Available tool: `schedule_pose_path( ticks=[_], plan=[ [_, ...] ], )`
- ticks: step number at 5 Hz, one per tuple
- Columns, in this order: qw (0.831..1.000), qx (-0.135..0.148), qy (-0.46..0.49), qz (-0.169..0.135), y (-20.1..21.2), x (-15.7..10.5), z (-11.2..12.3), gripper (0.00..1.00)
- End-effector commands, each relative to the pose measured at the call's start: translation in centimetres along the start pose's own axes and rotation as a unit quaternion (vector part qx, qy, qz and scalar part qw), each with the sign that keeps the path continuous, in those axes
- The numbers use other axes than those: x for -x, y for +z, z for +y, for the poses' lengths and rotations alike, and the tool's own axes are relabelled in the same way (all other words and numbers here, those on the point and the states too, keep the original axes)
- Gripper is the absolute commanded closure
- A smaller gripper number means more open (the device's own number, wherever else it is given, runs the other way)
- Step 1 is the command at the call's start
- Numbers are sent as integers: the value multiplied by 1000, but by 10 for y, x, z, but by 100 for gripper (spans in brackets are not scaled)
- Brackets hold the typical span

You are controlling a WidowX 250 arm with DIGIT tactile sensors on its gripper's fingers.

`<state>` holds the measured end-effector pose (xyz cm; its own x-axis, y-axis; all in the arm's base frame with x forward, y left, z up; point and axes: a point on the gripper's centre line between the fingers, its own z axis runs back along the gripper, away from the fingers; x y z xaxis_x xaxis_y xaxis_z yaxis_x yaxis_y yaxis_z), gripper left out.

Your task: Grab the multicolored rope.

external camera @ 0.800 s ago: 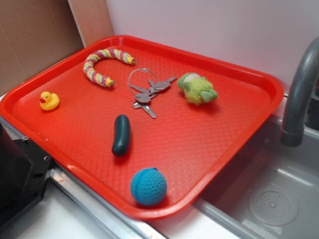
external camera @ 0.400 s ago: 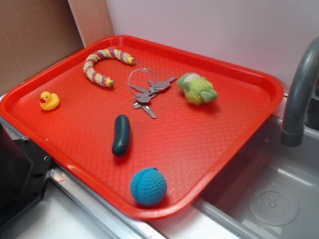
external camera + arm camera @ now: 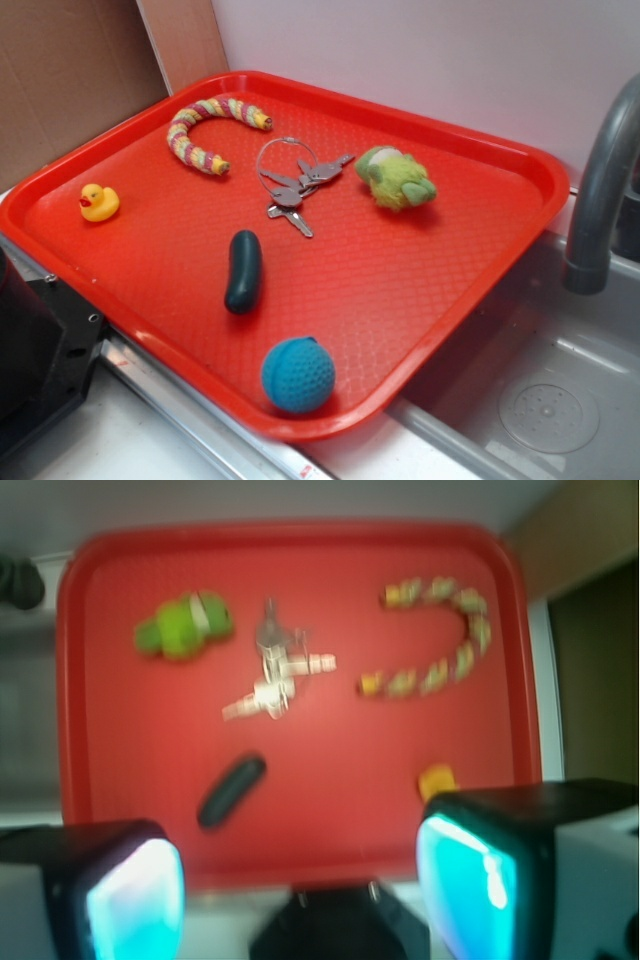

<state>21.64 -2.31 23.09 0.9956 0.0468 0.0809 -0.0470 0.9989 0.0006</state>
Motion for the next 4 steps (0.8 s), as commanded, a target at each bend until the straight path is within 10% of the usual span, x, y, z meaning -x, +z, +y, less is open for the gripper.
schedule_pose_path(
  ticks=[1,4],
  plan=[
    [970,4,-243,10,-41,-48,50,0],
    [811,6,-582,59,-94,-60,60,0]
  ],
)
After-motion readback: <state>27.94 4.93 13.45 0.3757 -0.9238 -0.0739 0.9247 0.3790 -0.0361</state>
